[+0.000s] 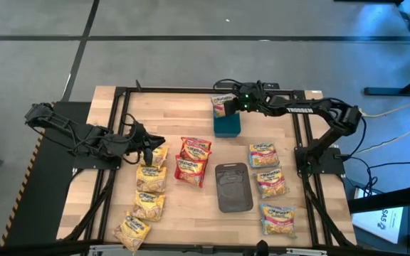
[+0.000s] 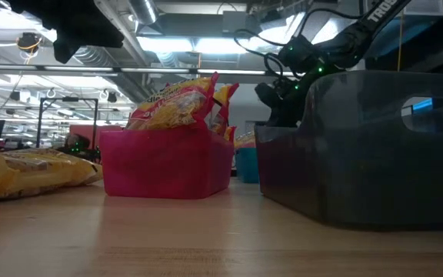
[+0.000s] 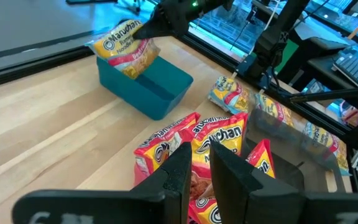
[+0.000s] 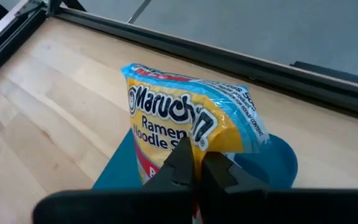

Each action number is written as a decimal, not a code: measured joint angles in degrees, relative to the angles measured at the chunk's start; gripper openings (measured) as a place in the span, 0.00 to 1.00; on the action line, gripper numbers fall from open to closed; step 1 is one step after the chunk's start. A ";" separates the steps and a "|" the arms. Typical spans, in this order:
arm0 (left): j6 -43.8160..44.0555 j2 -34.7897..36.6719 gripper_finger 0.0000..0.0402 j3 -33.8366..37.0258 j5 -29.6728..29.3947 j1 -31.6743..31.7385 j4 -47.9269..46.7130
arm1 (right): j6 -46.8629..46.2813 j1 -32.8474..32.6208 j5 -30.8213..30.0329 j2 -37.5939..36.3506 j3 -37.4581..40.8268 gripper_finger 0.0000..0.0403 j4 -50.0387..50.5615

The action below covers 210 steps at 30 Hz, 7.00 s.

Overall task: Sort Maruchan noodles
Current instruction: Put the blue bag into the blue bin

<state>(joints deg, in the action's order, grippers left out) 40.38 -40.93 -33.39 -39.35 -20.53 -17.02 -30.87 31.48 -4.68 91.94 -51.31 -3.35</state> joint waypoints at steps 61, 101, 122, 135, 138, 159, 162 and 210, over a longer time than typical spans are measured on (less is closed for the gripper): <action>0.00 0.01 0.13 0.00 2.43 0.02 0.11 | 6.97 -0.32 -0.30 6.64 -16.24 0.01 31.57; 1.20 0.00 0.13 0.00 2.80 0.00 0.42 | 12.33 -2.97 -1.30 6.57 -23.87 0.01 44.86; 1.07 0.02 0.13 0.00 2.84 0.00 -0.50 | -15.51 -24.04 1.87 -35.32 10.14 0.01 54.39; 1.07 0.00 0.13 0.00 1.79 0.00 -0.46 | -24.66 -28.50 -1.39 -50.82 22.01 0.30 52.98; 1.09 0.00 0.13 0.00 1.49 0.00 -0.47 | -27.39 -28.50 0.91 -50.33 24.93 0.42 53.02; 1.16 0.00 0.13 0.00 1.40 0.02 -0.24 | -36.58 -28.46 5.44 -43.11 35.63 0.64 30.67; 1.20 0.00 0.13 0.00 2.09 0.02 -0.09 | -36.57 -28.48 4.01 -42.92 36.15 0.61 25.75; -0.50 0.00 0.13 0.00 3.06 0.01 -0.40 | -35.23 -28.48 3.70 -35.28 33.48 0.00 6.60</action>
<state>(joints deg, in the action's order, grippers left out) 39.88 -40.93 -33.39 -36.29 -20.52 -17.42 -66.09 3.01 -0.98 56.66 -17.82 3.25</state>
